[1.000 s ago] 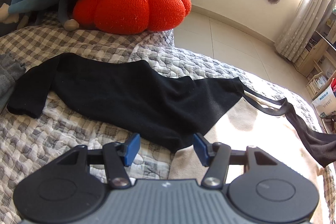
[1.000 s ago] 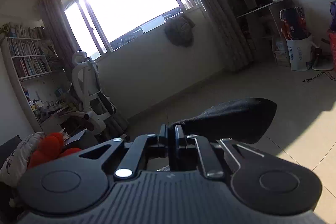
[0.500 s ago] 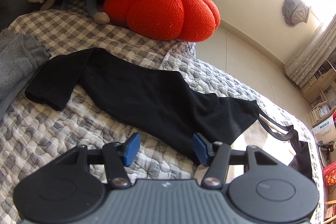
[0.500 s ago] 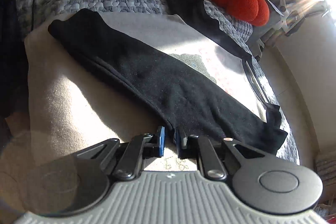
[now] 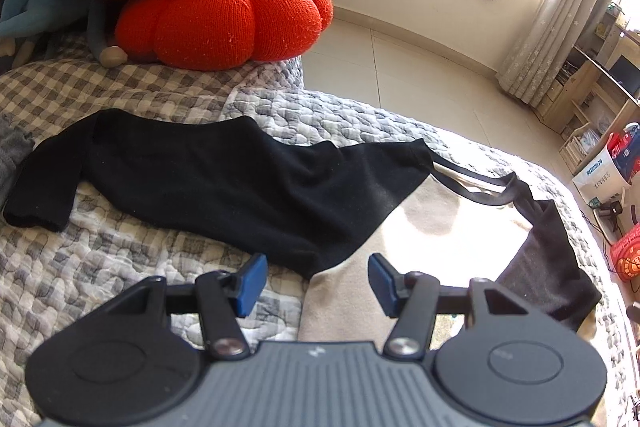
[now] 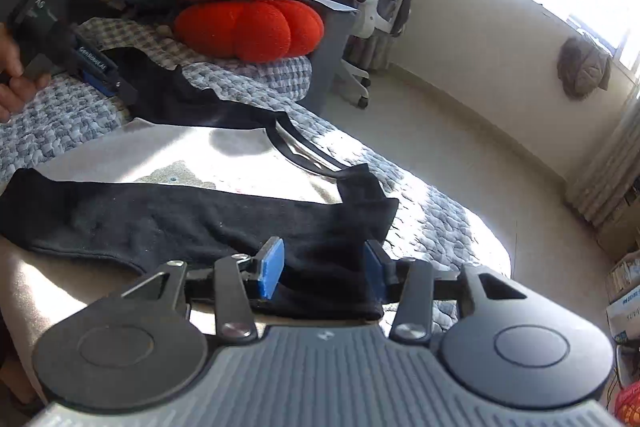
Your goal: Fold clothes
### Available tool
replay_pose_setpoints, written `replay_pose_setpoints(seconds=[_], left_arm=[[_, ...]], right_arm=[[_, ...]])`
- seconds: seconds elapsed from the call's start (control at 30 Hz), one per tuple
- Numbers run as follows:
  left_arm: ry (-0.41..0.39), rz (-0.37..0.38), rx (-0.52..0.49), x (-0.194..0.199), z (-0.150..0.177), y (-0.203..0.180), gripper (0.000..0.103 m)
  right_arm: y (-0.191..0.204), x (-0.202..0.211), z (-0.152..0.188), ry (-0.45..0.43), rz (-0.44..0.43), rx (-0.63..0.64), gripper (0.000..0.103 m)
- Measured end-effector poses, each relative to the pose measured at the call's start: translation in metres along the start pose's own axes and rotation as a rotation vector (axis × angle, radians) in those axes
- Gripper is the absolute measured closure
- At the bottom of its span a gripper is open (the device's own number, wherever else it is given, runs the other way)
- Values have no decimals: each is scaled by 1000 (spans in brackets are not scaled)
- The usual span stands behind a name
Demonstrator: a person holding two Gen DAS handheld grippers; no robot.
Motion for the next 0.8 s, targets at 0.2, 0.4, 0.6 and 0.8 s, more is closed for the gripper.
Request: replay_pose_setpoints(seconds=[0.2,0.4,0.6,0.8], left_arm=[[3,-4,-30,-3,3,-8,45],[11,-19,-51,-8,7,-11,45],[10,-23,-58,-9,9,-12,45],[14,-29,-58,-12,8,-11,45]], right_arm=[[-61,-32,38,149,57,-318,56],[-38,-48,40,172,44,-161,56],[-32,-73,41,202,52,-141,67],[-45,-83,41,242,60,-278,79]])
Point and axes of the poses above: each gripper's, at about its wrist camera, not at the fingertips, and x roughly against the way its jaws point, y to its left, z to its underside, the point moved 3 cm from there along -x, roughly the way its jaws point, and after that the axes turned 7 degrees about x, right-handed, at the moved point
